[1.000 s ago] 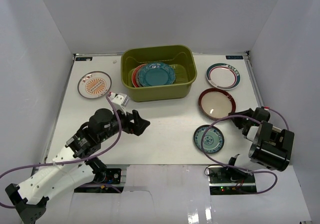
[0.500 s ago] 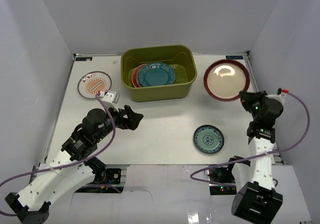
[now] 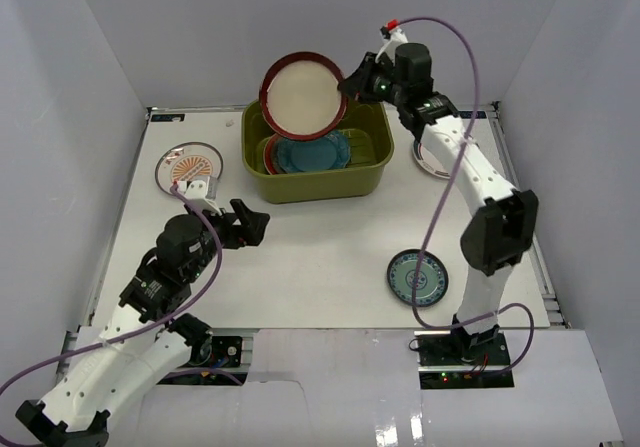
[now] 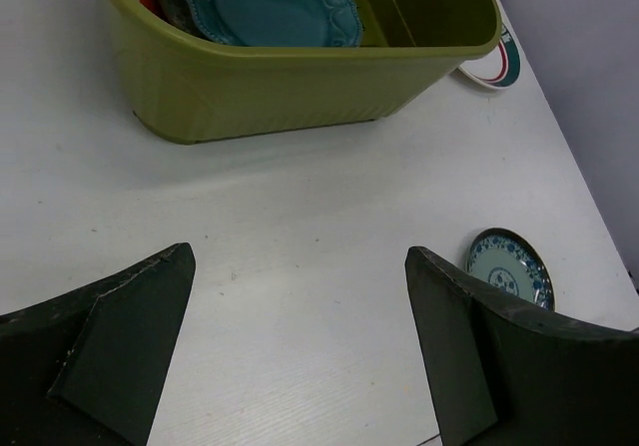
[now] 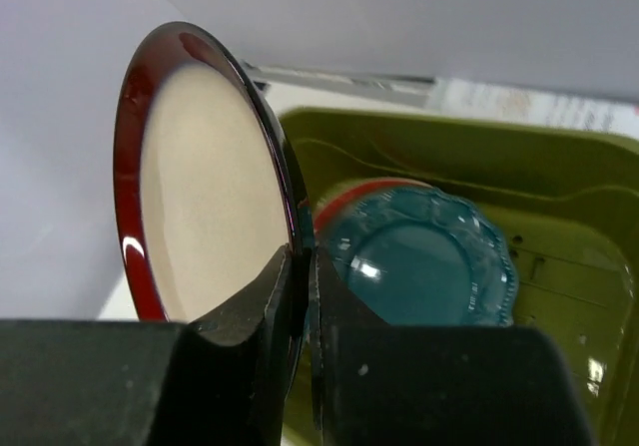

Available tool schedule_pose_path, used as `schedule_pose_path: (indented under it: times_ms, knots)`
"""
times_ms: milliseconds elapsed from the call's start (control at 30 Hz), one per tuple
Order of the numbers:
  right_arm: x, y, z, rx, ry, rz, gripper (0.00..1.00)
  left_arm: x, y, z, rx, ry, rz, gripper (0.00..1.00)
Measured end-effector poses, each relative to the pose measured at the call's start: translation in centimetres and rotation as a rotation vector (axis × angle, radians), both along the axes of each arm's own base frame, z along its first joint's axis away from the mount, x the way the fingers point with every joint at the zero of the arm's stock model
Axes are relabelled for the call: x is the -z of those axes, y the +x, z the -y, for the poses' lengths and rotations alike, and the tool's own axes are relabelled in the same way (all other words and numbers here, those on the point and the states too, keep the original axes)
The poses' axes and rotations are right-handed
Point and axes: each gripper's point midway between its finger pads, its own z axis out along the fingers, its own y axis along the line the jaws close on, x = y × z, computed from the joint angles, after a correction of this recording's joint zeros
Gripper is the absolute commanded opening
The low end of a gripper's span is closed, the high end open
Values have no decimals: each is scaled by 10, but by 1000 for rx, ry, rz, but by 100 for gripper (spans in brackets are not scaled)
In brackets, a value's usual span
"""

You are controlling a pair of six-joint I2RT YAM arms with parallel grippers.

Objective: Place the plates into the plastic bin on the countertop

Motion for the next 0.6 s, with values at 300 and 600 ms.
schedule_pose_path:
  times_ms: [300, 600]
  knots:
    - [197, 58, 0, 54, -265, -379, 8, 1, 6, -10, -76, -11, -8, 98]
    - [227, 60, 2, 49, -283, -434, 18, 21, 22, -17, -180, -2, -90, 98]
